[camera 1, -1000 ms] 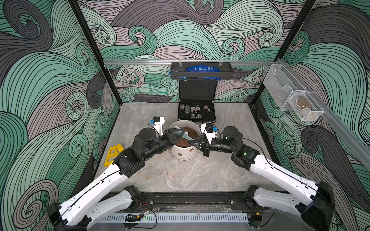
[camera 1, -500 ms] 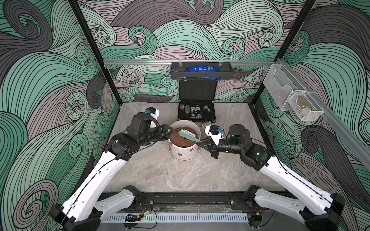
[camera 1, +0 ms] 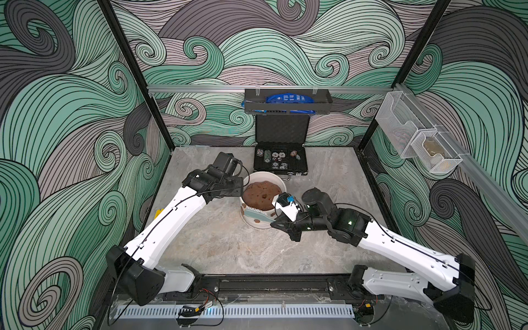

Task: Scrub the dried mud off the ceramic pot
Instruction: Pick up the brush from the center of the board, then brush off the soil from the pot.

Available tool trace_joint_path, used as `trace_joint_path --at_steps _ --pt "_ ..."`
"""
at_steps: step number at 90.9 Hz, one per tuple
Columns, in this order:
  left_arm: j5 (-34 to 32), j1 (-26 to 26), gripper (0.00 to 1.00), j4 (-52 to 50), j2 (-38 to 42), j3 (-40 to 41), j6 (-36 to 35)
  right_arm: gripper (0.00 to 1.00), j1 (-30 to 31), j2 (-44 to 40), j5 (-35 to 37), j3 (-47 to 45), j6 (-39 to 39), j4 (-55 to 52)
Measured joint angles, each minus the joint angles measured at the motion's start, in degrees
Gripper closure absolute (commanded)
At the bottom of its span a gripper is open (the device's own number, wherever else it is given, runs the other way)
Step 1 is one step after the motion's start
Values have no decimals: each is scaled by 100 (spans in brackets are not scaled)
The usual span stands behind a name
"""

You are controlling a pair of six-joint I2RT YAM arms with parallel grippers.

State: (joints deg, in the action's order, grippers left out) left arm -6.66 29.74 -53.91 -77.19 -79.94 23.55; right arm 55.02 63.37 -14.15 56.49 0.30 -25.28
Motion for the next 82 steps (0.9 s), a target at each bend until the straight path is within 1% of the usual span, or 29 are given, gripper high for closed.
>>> trace_joint_path --at_steps 8,18,28,48,53,66,73,82 --pt "-59 0 47 0 -136 0 20 100 155 0 66 -11 149 13" --pt "-140 -4 53 11 -258 2 55 100 212 0 109 -92 243 13" --pt "-190 -9 55 59 -428 -2 111 100 219 0 155 -131 315 -46" --pt "-184 -9 59 26 -1019 -52 223 100 229 0 212 -140 330 -238" --pt "-184 -9 63 -11 -1145 -120 258 100 229 4 245 -155 330 -282" --pt "-181 -9 66 -46 -1355 -264 297 100 229 96 374 -190 332 -365" --pt "-186 -9 73 -55 -1410 -269 326 100 229 173 459 -205 334 -361" --pt "-190 -9 74 -57 -1460 -269 367 100 229 264 507 -271 356 -345"
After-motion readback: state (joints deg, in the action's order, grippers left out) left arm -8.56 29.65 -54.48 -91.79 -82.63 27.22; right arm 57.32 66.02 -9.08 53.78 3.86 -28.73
